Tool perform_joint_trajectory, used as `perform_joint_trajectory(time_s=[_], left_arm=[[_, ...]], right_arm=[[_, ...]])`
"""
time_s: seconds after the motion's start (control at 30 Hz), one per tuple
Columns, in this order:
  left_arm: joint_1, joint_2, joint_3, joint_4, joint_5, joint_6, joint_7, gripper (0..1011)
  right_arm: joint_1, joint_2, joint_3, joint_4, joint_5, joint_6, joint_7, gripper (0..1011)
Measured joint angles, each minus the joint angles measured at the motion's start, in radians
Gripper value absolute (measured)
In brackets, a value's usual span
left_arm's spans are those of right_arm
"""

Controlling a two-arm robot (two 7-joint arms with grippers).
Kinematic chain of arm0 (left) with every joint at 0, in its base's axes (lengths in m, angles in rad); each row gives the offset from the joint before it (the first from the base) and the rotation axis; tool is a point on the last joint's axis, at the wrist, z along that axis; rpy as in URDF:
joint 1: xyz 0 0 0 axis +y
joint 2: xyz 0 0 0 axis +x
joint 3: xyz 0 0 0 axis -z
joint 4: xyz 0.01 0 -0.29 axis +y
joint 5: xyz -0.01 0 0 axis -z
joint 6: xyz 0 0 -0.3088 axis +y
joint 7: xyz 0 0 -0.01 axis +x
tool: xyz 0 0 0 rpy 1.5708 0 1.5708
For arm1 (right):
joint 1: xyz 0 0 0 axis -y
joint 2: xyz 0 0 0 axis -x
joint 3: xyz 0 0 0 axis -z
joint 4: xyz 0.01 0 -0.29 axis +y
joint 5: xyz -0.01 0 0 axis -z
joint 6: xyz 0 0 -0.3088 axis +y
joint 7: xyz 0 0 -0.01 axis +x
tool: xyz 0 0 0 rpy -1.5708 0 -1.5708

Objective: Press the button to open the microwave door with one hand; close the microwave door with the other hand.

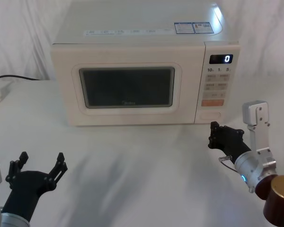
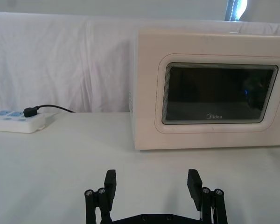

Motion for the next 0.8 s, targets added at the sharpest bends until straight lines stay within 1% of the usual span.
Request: perform_joint_trajectory(time_s=[0.2,0.4,0.8], left_arm=[[0.000,0.000,0.000,0.000,0.000,0.000,0.000,1001],[0.000,0.000,0.000,0.000,0.000,0.000,0.000,1001],[0.000,0.000,0.000,0.000,0.000,0.000,0.000,1001]], right_arm=[[0.043,-0.014,0.002,0.081,0.001,-0.038,0.002,0],[0.081,-0.022,0.001,0.139,-0.001,-0.056,0.005,0],[0.141,-0.027,0.001,0.218,-0.011,-0.068,0.010,0]])
